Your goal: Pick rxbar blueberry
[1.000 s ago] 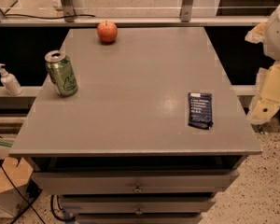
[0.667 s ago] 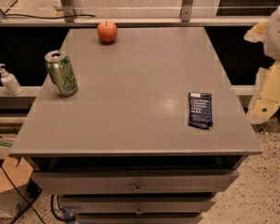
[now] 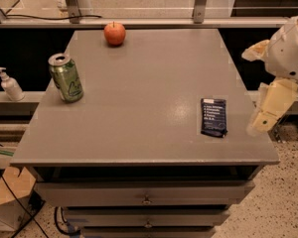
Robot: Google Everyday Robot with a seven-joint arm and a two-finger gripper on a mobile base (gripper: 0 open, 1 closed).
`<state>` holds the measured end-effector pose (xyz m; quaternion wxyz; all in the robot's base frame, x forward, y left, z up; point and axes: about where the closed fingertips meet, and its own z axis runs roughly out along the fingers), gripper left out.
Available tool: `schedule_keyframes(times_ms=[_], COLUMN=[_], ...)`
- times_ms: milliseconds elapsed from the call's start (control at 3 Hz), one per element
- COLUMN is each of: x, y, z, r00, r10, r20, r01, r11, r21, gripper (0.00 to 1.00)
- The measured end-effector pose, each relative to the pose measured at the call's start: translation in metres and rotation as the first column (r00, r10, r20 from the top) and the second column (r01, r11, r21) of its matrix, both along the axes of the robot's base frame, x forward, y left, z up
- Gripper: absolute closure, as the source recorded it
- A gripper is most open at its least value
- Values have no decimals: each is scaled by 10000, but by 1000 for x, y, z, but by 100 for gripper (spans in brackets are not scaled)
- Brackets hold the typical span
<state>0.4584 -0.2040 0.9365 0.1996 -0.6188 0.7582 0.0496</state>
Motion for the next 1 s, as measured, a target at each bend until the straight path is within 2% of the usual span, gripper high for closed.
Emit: schedule_keyframes(times_ms=[333, 667, 1000], x=[14, 14, 32], y=[10, 10, 18], z=[-28, -28, -43], r00=[9988, 9988, 9997], r10=[326, 327, 210], r20=[-374, -374, -146], r01=[-303, -304, -187], r11=[9977, 9977, 9894], r21=[600, 600, 1442], gripper=[0, 0, 0])
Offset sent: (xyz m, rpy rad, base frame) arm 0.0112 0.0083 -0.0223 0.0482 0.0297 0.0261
